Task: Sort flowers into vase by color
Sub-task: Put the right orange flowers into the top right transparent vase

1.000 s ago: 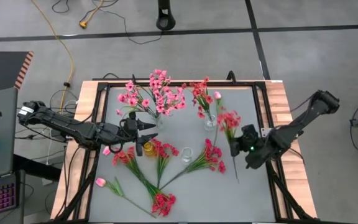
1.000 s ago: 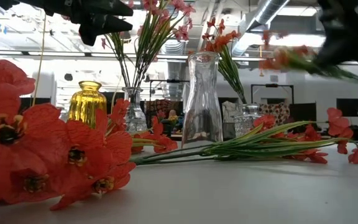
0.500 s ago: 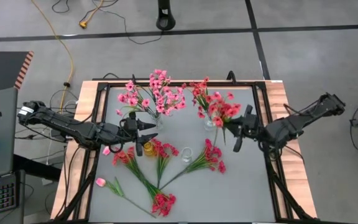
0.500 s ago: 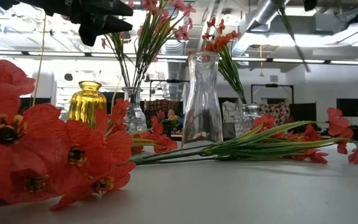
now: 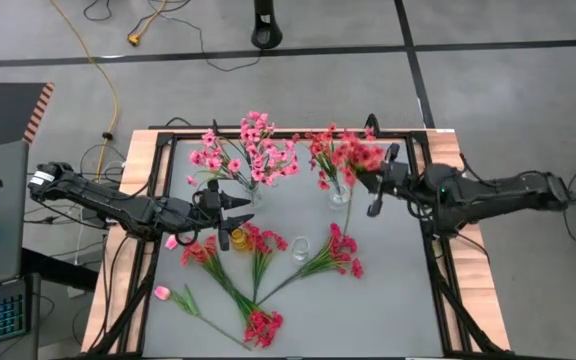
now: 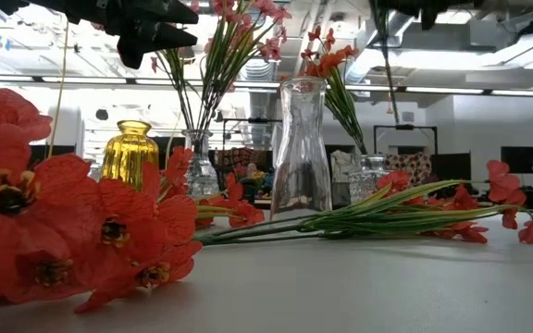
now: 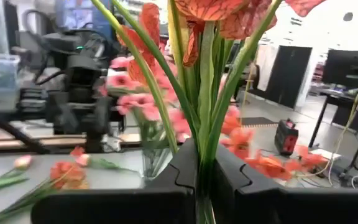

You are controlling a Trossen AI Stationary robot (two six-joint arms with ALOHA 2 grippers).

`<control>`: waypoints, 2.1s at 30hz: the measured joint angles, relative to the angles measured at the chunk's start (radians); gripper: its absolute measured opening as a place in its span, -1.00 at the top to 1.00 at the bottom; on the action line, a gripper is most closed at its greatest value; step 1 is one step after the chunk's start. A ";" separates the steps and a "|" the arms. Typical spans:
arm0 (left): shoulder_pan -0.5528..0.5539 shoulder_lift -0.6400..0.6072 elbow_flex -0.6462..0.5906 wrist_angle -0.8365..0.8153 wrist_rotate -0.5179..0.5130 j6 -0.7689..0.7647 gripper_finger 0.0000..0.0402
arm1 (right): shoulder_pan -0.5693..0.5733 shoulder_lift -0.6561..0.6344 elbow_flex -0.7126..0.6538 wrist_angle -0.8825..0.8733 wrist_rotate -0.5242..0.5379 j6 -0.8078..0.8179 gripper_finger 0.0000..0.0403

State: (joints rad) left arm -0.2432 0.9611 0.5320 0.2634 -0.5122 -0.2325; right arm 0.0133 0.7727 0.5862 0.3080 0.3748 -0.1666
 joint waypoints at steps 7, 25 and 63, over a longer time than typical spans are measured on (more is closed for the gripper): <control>0.000 0.000 0.000 -0.001 -0.023 0.000 0.09 | -0.159 -0.003 -0.127 0.216 -0.169 0.040 0.78; 0.001 0.000 0.000 -0.003 -0.025 0.004 0.09 | -0.226 0.129 -0.266 0.440 -0.168 0.114 0.77; 0.001 0.000 0.000 -0.004 -0.026 0.004 0.09 | -0.226 0.179 -0.264 0.186 -0.101 0.166 -0.22</control>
State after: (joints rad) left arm -0.2424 0.9611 0.5320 0.2596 -0.5385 -0.2287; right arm -0.2123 0.9517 0.3223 0.4936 0.2741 -0.0001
